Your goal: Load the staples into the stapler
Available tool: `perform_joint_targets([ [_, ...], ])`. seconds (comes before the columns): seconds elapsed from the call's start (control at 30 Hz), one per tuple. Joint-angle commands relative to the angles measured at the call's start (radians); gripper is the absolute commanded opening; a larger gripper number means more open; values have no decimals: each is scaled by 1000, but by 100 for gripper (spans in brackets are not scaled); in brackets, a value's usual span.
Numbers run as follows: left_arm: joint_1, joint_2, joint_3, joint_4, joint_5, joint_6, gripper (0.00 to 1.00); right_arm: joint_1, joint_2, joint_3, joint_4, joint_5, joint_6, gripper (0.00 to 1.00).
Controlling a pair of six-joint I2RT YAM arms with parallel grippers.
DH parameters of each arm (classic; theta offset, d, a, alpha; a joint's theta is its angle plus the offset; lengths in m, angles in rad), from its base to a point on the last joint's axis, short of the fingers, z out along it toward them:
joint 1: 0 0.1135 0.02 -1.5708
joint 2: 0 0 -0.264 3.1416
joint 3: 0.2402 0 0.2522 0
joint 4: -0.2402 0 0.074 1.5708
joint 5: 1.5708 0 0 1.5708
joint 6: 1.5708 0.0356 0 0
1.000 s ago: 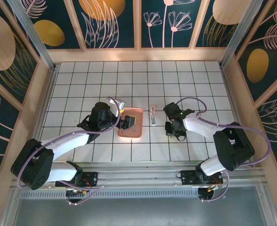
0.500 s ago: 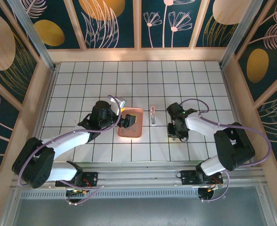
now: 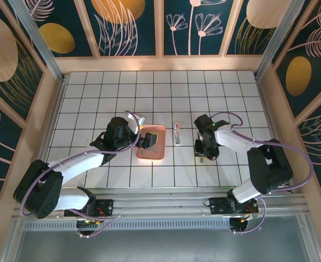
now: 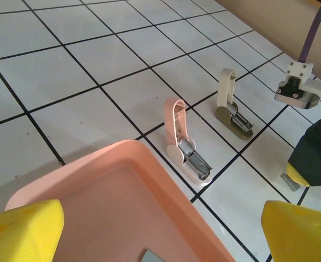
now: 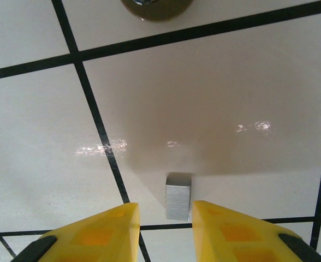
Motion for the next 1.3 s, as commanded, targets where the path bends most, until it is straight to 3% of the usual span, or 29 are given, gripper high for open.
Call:
perform_joint_targets([
  [0.0, -7, -30, 11, -14, -18, 23, 93, -19, 20, 2, -14, -4, 9, 30],
  [1.0, -6, -33, 13, -18, -31, 18, 93, -40, 106, -39, 57, 7, -11, 23],
  [1.27, -7, -30, 14, -16, -31, 19, 93, -26, 82, -27, 24, 10, 18, 26],
])
